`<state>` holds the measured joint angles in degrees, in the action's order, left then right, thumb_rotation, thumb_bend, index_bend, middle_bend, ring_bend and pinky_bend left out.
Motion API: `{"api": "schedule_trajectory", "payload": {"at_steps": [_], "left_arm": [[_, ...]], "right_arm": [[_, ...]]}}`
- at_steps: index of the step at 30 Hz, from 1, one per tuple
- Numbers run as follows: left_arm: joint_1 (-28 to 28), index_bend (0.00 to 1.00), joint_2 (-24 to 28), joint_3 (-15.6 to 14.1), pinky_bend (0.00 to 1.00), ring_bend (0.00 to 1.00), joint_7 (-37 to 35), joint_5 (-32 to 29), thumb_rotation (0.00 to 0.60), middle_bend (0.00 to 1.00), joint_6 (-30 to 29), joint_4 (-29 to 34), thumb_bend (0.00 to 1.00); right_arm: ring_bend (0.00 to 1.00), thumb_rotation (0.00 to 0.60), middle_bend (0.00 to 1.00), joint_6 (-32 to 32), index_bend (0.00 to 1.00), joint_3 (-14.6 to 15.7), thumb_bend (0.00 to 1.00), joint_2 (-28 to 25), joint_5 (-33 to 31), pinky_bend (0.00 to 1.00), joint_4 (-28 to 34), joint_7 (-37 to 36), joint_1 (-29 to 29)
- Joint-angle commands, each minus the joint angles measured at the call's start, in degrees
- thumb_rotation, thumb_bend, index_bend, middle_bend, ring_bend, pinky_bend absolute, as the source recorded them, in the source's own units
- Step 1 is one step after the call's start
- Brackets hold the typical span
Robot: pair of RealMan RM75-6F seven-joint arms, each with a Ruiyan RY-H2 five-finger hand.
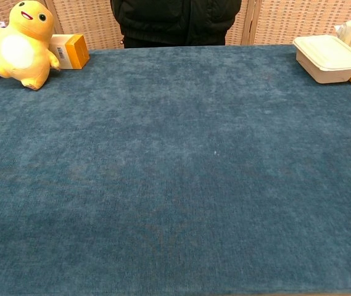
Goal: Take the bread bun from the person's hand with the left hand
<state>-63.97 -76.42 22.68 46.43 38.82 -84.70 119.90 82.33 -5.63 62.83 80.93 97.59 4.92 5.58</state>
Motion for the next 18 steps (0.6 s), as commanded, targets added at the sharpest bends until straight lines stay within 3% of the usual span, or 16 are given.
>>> {"api": "schedule_trajectory", "payload": {"at_steps": [1, 5, 9, 12, 18], "left_arm": [[0.26, 0.55, 0.13, 0.2, 0.5, 0.41, -0.11, 0.99, 0.6, 0.54, -0.26, 0.95, 0.23], [0.92, 0.55, 0.92, -0.27, 0.5, 0.41, 0.07, 2.69, 0.6, 0.54, -0.43, 2.44, 0.24], [2.82, 0.56, 2.47, -2.99, 0.5, 0.41, 0.1, 6.0, 0.6, 0.54, -0.23, 4.19, 0.24], [5.37, 0.56, 3.66, -6.73, 0.51, 0.42, -0.62, 10.5, 0.6, 0.55, -0.26, 4.9, 0.24], [12.98, 0.56, 5.53, -17.73, 0.51, 0.42, -4.29, 20.87, 0.6, 0.55, 0.35, 1.57, 0.24]], "right_arm": [[0.0, 0.6, 0.02, -0.09, 0.05, 0.01, 0.1, -0.03, -0.06, 0.0, -0.02, 0.04, 0.04], [0.0, 0.6, 0.02, -0.15, 0.05, 0.15, 0.1, 0.13, -0.07, 0.0, -0.04, 0.25, 0.02], [0.0, 0.6, 0.02, -0.09, 0.05, 0.18, 0.1, 0.25, -0.08, 0.0, -0.07, 0.4, 0.0], [0.0, 0.6, 0.02, -0.23, 0.05, 0.13, 0.1, 0.11, -0.2, 0.0, 0.08, 0.43, 0.08], [0.0, 0.6, 0.02, -0.34, 0.05, 0.22, 0.1, 0.19, -0.27, 0.0, 0.44, 0.83, 0.11]]}}
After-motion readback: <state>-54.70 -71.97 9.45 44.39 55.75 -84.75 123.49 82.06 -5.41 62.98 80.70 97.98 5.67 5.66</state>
